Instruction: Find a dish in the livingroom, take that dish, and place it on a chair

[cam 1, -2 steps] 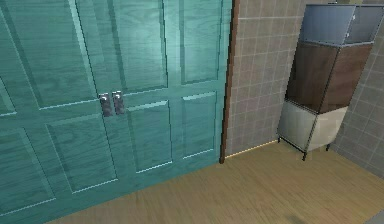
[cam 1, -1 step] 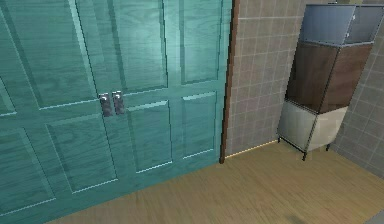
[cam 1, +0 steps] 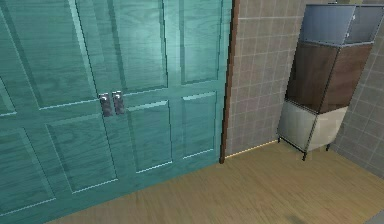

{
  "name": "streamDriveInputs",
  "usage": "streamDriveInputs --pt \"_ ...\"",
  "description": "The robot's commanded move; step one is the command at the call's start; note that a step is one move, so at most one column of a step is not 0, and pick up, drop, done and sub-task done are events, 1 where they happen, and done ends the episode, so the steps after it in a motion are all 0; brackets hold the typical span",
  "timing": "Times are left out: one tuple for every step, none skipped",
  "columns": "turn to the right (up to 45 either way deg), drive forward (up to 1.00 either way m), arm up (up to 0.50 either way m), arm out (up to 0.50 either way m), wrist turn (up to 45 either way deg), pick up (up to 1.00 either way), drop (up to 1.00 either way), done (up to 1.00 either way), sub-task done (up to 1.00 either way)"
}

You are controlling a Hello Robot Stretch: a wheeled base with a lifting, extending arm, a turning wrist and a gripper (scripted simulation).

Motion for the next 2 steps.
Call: streamDriveInputs --pt "0.0 0.0 0.0 0.0 -45.0 0.0 0.0 0.0 0.0" --pt "0.0 0.0 0.0 0.0 -45.0 0.0 0.0 0.0 0.0"
